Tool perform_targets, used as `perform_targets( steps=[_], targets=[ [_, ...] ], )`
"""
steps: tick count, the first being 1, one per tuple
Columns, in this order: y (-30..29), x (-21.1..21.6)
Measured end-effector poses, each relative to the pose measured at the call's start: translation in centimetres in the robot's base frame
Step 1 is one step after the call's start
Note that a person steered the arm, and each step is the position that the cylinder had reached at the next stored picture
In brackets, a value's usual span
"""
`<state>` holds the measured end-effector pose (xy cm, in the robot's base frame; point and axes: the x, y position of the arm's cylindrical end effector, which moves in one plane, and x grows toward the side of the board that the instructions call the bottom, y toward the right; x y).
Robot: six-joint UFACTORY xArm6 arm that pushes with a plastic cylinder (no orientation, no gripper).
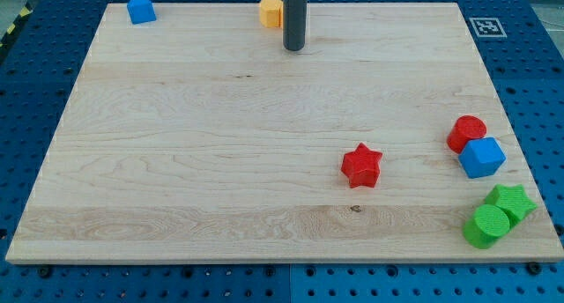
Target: Slightly push blue cube parallel to red star
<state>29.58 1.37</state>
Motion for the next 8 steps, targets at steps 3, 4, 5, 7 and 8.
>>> perform_targets(
  steps=[3, 4, 5, 7, 8],
  targets=[
    [0.0, 2.2],
    [0.0, 2.3],
    [-0.6, 3.4],
    [-2.8, 7.6],
    [-2.8, 11.4]
  ],
)
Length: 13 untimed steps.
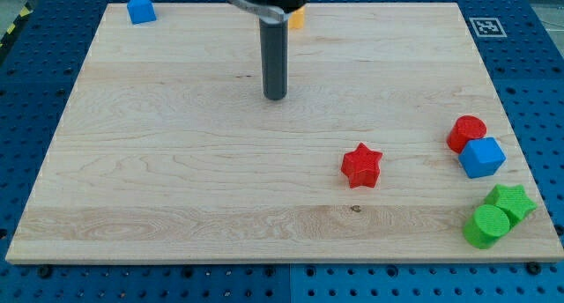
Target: Slightly push blue cube parallel to red star
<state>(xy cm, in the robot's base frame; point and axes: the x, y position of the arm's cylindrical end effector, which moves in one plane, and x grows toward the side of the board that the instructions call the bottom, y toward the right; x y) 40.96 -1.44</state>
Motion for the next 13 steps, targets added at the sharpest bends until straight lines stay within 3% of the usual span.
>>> perform_targets(
  steps=[1, 4, 5, 7, 12, 13],
  targets=[
    [1.6, 2.0],
    [3.4, 1.6],
    [8.6, -0.4],
    [18.2, -0.4],
    [22.6, -0.4],
    [25.6, -0.4]
  ],
)
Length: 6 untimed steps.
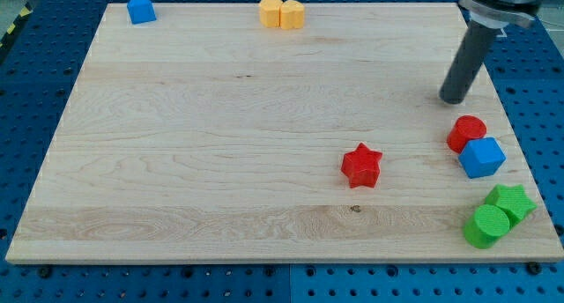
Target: Slightly push blue cube parallel to red star
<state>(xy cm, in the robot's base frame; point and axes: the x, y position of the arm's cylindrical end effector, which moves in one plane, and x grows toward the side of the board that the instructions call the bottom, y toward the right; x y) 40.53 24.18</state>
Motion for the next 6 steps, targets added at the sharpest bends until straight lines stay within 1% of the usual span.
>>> perform_targets(
  steps=[1, 2, 3, 5, 6],
  targets=[
    [1.6, 0.0],
    [2.6, 1.1],
    [5.6, 3.0],
    [9.0, 7.7],
    [9.3, 8.3]
  ],
)
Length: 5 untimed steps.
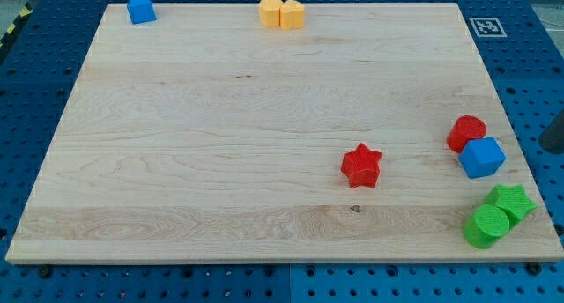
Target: Slightly push blue cube parallel to red star
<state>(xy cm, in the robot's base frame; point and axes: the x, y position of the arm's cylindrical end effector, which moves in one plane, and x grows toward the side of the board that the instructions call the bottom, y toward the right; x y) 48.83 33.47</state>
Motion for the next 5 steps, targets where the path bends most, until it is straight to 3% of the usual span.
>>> perform_targets(
  steps=[3, 5],
  targets=[
    [0.0, 3.6],
    [-4.6, 3.5]
  ],
)
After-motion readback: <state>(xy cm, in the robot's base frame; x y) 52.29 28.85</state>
